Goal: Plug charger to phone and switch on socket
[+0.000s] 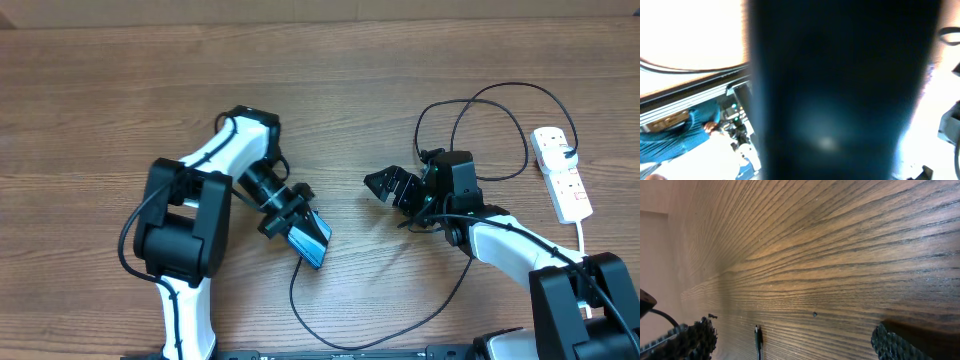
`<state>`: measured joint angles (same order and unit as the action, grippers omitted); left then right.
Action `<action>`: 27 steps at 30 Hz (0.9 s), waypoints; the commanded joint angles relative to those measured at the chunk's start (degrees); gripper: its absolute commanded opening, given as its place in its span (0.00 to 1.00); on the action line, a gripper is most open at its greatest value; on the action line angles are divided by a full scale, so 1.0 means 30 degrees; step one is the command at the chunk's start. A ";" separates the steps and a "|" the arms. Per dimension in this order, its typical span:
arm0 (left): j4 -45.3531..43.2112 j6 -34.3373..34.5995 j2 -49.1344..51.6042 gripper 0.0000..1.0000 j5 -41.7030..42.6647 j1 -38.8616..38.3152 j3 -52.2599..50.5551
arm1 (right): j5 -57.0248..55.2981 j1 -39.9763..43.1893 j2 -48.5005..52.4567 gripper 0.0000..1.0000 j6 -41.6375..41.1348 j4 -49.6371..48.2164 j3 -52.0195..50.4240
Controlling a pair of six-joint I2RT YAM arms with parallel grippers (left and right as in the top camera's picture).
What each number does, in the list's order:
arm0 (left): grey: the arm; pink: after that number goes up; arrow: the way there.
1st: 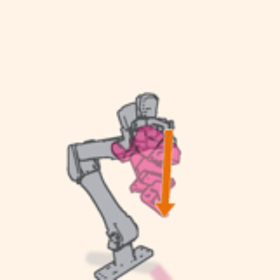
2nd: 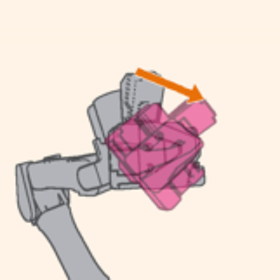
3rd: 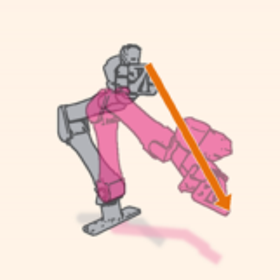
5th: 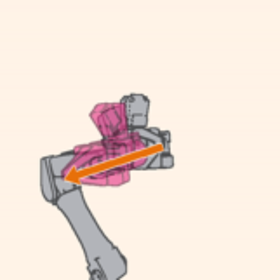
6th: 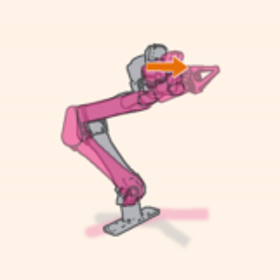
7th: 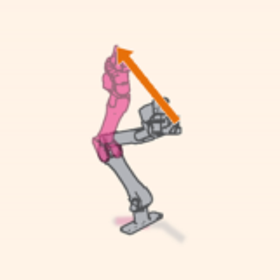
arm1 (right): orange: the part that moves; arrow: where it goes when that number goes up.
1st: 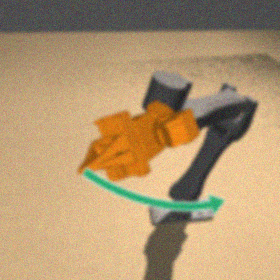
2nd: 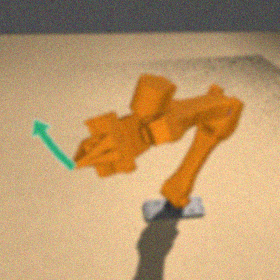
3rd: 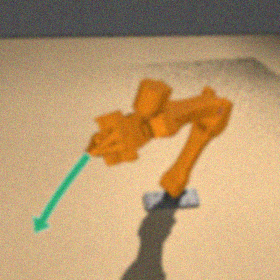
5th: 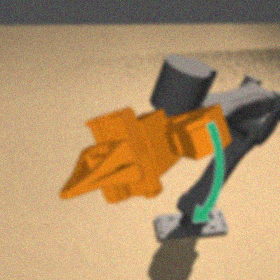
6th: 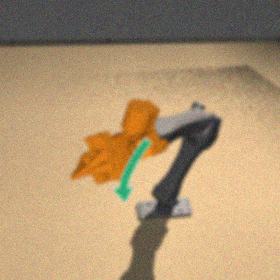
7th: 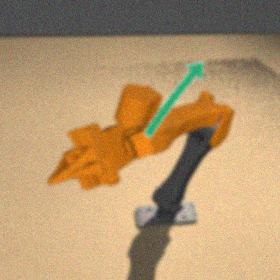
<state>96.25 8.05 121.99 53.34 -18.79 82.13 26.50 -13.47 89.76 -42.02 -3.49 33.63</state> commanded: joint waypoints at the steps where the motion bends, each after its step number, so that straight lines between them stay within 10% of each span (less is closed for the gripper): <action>1: 0.0219 0.1435 -0.0466 0.04 0.0576 -0.1071 0.0284 | -0.0321 0.0087 0.0109 1.00 0.0095 -0.0080 0.0029; 8: 0.0226 0.6025 -0.0466 0.04 0.0576 -0.3016 0.0284 | -0.0328 0.0095 0.0109 1.00 0.0095 -0.0073 0.0029; 27: 0.0226 0.8998 -0.0466 0.04 0.0780 -0.6098 0.0284 | -0.0328 0.0095 0.0109 1.00 0.0102 -0.0080 0.0029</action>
<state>96.27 32.95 121.99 53.36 -36.01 82.13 26.11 -13.47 89.76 -42.02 -3.46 33.65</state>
